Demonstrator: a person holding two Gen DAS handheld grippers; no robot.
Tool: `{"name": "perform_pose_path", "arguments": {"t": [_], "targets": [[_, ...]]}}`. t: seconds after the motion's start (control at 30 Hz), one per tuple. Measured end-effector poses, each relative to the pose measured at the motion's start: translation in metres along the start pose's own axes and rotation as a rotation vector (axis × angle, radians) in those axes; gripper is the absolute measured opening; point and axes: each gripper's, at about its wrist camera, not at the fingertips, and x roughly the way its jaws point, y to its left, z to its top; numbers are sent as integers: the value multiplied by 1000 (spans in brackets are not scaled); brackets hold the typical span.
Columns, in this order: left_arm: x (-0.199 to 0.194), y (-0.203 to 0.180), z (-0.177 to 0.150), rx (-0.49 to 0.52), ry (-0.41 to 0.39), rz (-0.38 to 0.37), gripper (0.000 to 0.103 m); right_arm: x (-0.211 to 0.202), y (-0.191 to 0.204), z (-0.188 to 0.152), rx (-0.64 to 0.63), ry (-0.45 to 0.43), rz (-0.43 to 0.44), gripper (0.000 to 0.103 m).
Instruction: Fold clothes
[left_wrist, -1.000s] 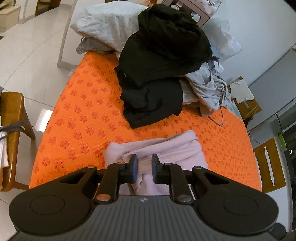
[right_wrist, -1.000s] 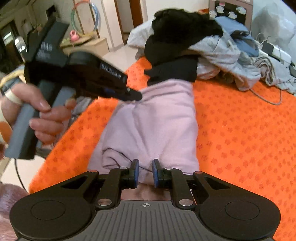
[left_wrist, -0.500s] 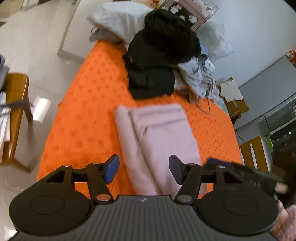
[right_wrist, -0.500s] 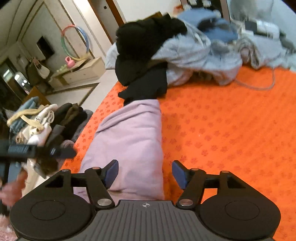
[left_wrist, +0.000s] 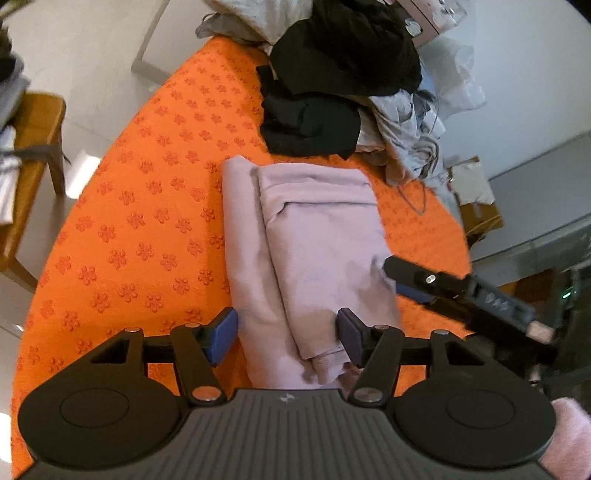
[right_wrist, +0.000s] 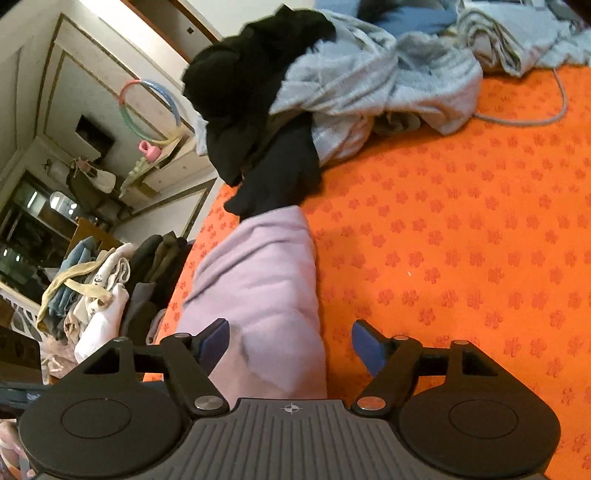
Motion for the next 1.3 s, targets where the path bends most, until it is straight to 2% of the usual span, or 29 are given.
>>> {"name": "perform_pose_path", "arguments": {"t": [0.07,0.17,0.27,0.33,0.4,0.47,0.57,0.63,0.73,0.77,0.8,0.9,1.0,1.1,1.23,1.3], "targets": [[-7,-2,-1,9,-26,8,60,-7,9,-1,-42,-25,-27,73],[-18,-3,0,11,-59,-38,53,-18,22,-6,-122,-51,-58,73],[-14,-2,3,-6,-45,-71,51,-26,27,-10,-152,-71,-102,73],[-4,-4,5,-9,-28,-53,41,-30,26,-11,-144,-76,-110,73],[3,-5,5,0,-20,-42,10,-33,27,-12,-145,-79,-119,73],[1,-4,6,-2,-35,-40,6,-36,30,-13,-166,-83,-135,72],[-15,-8,7,29,-97,-28,6,-42,38,-14,-202,-94,-145,66],[-25,-10,8,59,-105,-27,6,-45,45,-14,-234,-103,-143,60],[-28,-7,6,82,-89,-7,6,-41,57,-14,-282,-94,-150,32],[-26,-6,5,92,-82,11,6,-37,60,-15,-288,-86,-152,25],[-23,-4,3,104,-74,32,7,-30,62,-16,-298,-73,-150,22],[-11,1,0,109,-55,61,7,-6,65,-23,-331,-30,-175,16],[-6,4,0,114,-52,70,7,11,62,-32,-362,-28,-195,16],[-6,5,0,123,-51,74,8,9,61,-24,-345,5,-183,15],[-8,4,0,128,-54,75,8,-2,76,-10,-379,-39,-194,14],[-9,3,-1,131,-55,77,8,5,80,-1,-395,-58,-205,14]]}}
